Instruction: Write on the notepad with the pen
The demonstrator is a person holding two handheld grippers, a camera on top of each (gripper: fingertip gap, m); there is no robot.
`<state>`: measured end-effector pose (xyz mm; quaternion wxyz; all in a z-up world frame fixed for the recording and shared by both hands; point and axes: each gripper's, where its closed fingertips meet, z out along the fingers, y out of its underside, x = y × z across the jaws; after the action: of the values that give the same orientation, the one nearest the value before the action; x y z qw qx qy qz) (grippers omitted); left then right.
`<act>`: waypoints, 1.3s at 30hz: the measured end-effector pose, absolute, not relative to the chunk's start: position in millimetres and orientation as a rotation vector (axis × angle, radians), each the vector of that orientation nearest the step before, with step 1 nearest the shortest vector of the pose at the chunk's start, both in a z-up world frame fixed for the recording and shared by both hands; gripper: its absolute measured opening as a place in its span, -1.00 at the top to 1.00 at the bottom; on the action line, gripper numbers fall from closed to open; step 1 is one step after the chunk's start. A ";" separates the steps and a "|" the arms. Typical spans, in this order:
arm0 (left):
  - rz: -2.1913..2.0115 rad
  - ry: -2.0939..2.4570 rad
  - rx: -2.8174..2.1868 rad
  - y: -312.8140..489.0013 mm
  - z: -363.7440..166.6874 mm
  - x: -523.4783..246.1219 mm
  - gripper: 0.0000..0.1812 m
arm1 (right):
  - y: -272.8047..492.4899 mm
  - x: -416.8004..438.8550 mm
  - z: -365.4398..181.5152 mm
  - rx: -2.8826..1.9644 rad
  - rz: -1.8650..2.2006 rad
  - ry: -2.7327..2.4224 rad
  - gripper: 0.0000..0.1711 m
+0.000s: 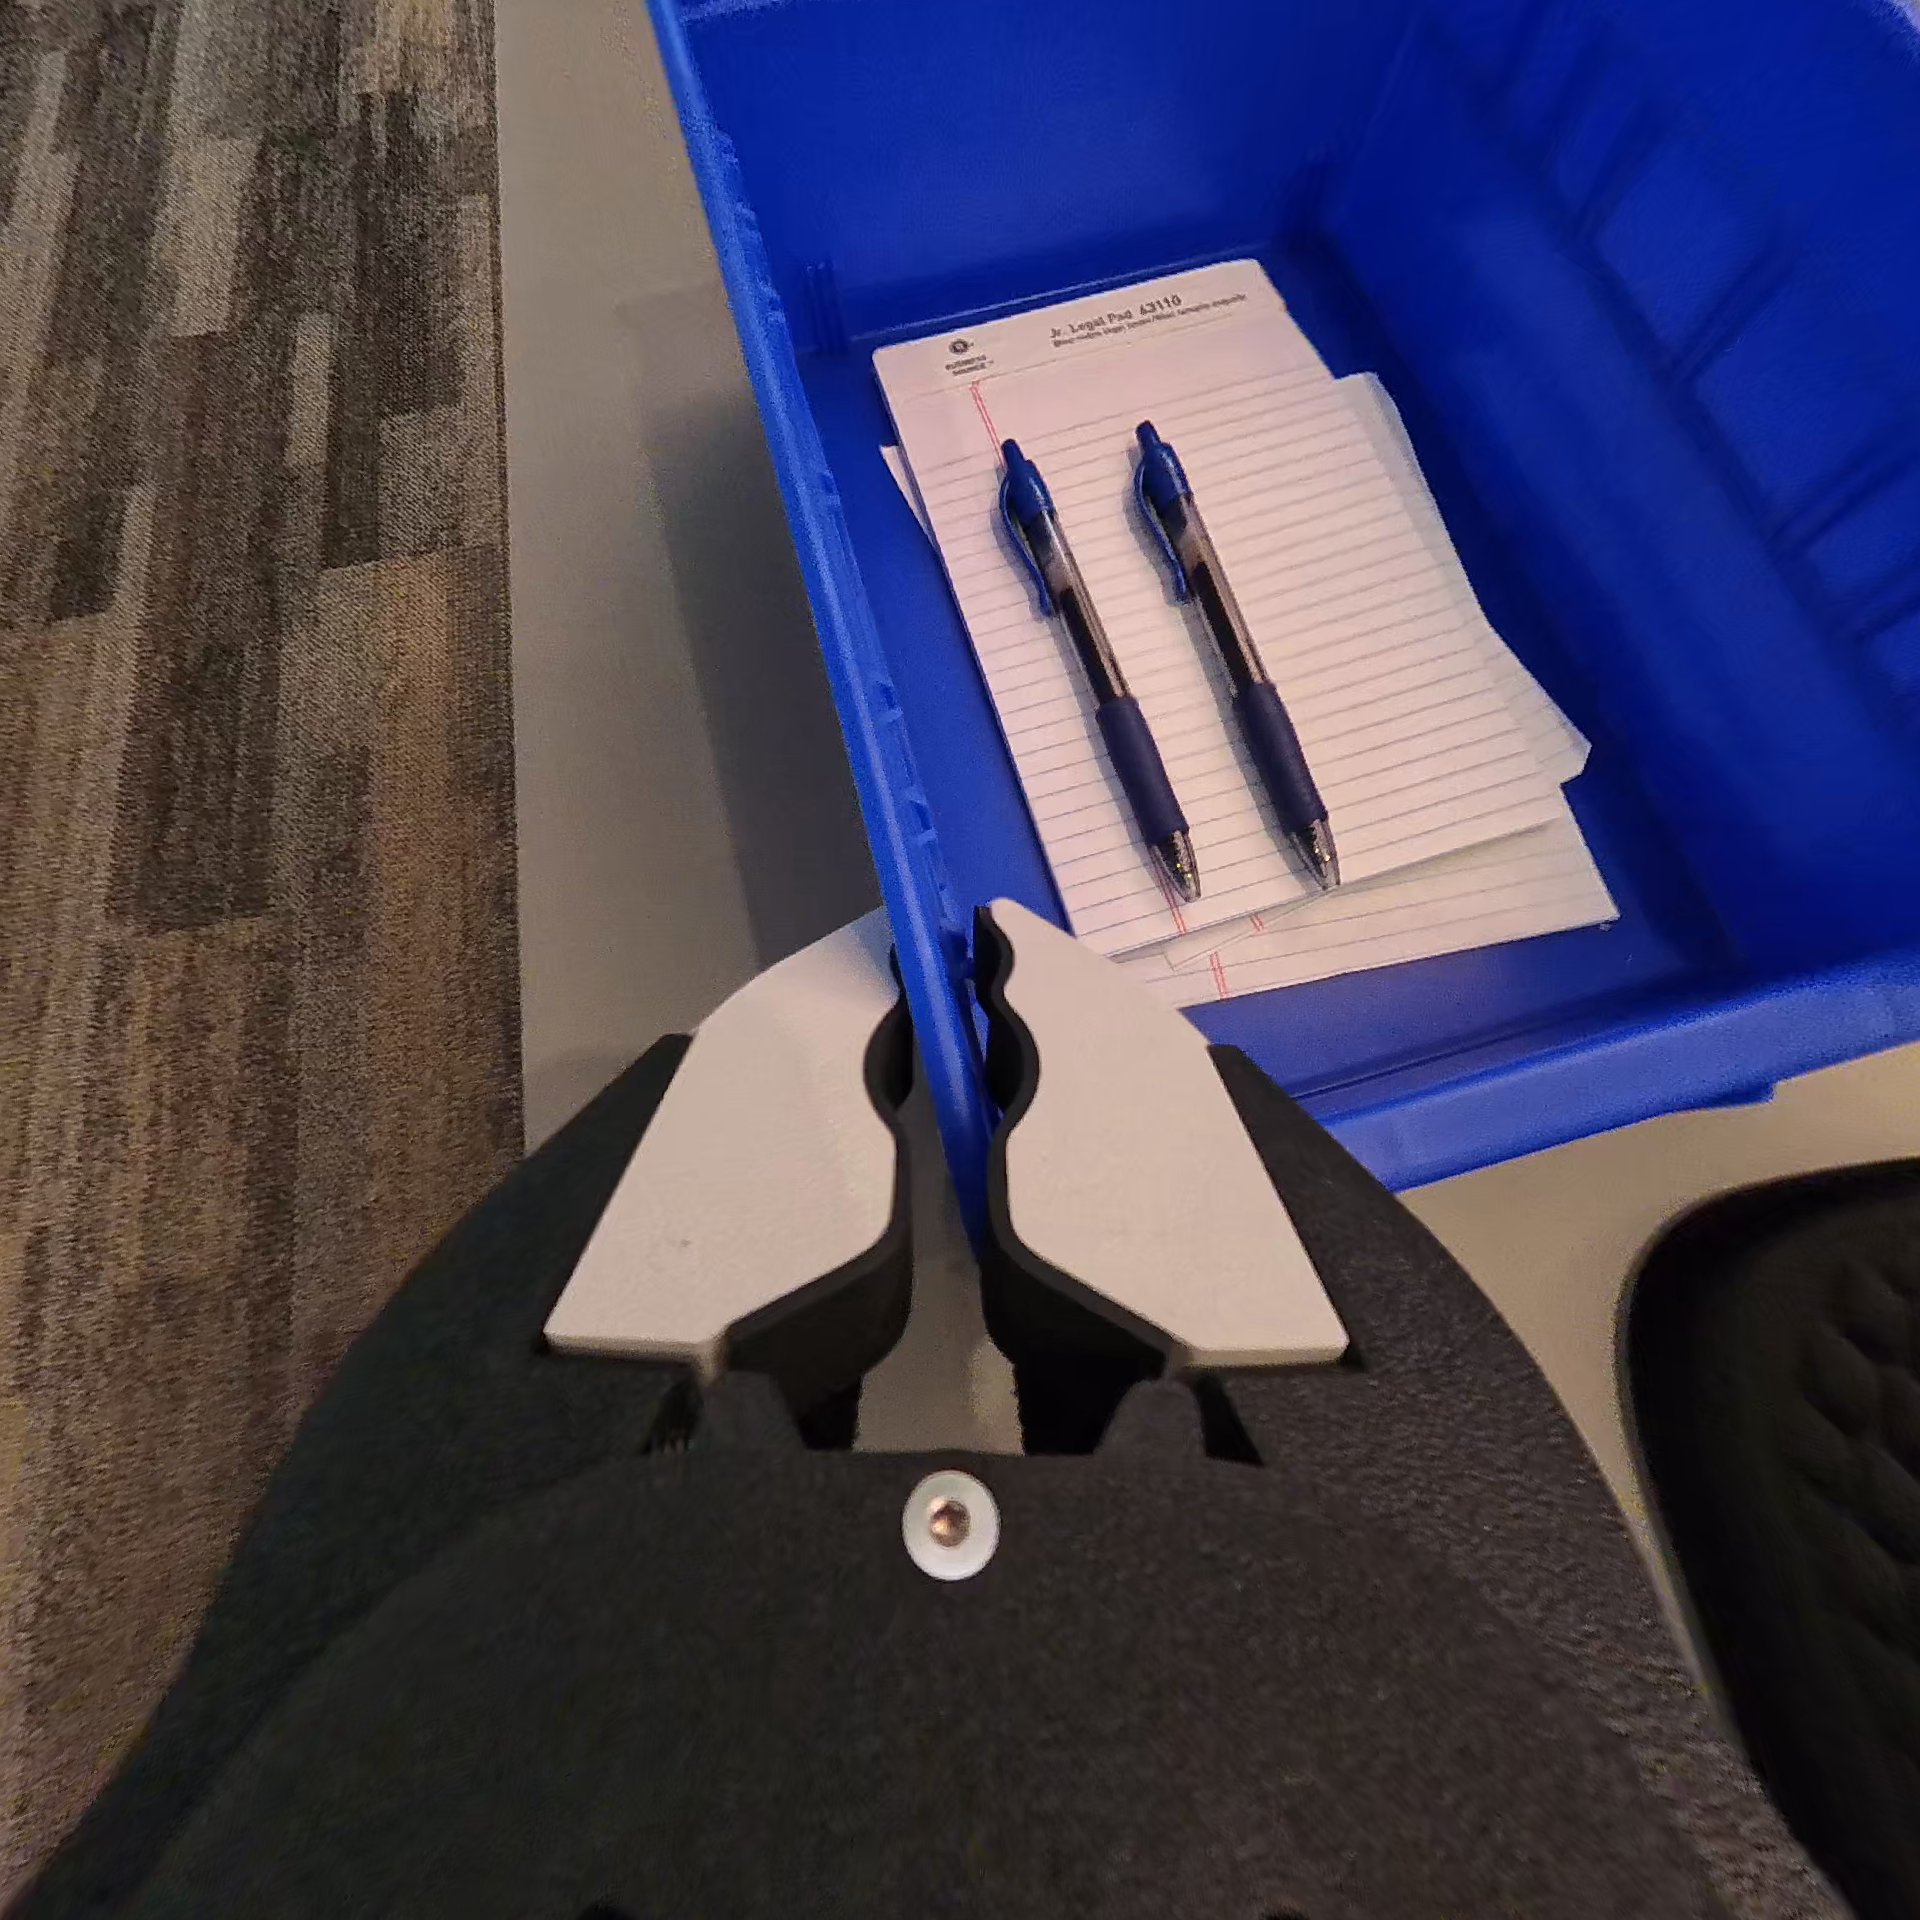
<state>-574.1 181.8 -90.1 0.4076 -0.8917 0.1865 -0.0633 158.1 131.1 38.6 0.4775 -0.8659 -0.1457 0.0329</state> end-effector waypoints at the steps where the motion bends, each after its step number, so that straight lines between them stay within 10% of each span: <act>1: -0.178 0.459 -2.247 181.7 -90.0 -572.8 0.91 | 131.8 156.7 37.7 -2.118 0.083 -0.357 0.66; 18: -0.210 0.478 -2.212 175.8 -89.5 -537.2 0.91 | 142.8 109.8 14.1 -2.213 0.164 -0.391 0.60; 30: -0.446 0.207 -1.936 160.0 -38.2 -533.9 0.68 | 127.9 36.5 -23.3 -2.405 0.460 -0.168 0.16; 39: -0.134 0.206 -1.957 113.3 -10.9 -518.2 0.55 | 123.7 -21.8 -86.6 -2.766 0.439 -0.179 0.30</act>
<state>-518.2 113.3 -10.9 0.5519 -0.8274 0.0870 -0.0566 -21.8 123.7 -86.6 0.1668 -0.9718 -0.0629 0.1541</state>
